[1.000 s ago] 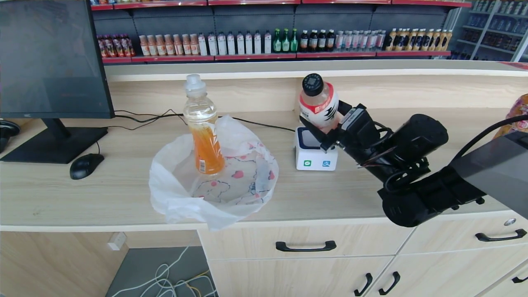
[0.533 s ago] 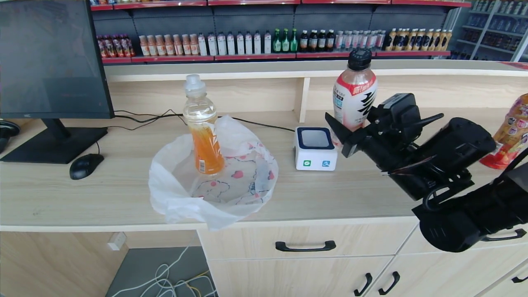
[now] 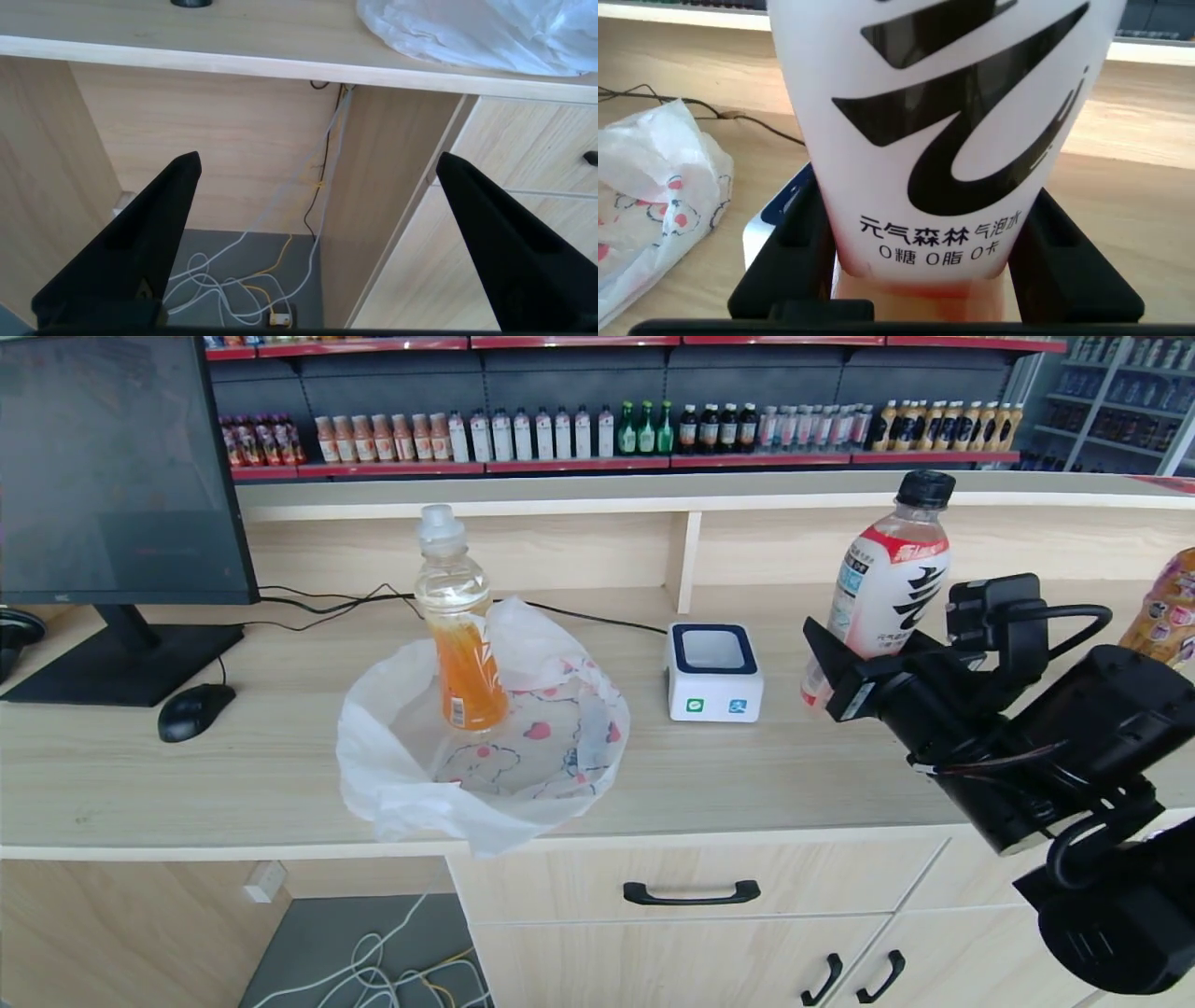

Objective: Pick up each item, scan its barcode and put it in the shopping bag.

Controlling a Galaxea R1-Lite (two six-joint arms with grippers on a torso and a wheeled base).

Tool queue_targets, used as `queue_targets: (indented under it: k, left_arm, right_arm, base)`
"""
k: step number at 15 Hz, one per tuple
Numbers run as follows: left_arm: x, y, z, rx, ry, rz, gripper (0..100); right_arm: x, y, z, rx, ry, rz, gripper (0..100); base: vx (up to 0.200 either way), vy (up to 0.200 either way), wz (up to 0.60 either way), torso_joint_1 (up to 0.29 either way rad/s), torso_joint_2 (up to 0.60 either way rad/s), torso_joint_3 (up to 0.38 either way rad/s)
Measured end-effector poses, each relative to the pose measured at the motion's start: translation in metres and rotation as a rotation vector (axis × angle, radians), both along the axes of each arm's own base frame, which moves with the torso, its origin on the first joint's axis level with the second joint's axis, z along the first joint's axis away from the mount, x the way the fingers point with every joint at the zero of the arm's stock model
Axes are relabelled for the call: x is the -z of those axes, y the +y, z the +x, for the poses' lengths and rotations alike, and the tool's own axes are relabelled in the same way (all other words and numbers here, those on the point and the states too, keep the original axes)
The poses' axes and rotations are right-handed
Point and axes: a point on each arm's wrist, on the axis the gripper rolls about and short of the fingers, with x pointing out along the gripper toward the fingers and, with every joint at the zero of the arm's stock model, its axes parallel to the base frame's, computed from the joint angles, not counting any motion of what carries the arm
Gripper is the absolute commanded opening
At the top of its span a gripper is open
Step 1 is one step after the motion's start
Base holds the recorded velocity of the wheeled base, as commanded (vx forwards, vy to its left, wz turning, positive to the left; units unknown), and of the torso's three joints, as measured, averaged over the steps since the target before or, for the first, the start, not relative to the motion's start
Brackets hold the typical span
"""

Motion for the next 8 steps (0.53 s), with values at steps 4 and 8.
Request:
queue_targets:
  k: [4,8]
  left_arm:
    - [0.000,0.000,0.000,0.001,0.000,0.000,100]
    - [0.000,0.000,0.000,0.000,-0.001,0.002,100]
  right_arm:
    - [-0.006,-0.003,-0.013,-0.005,-0.012,0.013,0]
    - [-0.028,-0.001,-0.008,-0.005,-0.100,0.055,0]
  base:
    - [-0.150,0.000,0.00,0.005,0.00,0.002]
    - [0.000,0.000,0.00,0.000,0.00,0.000]
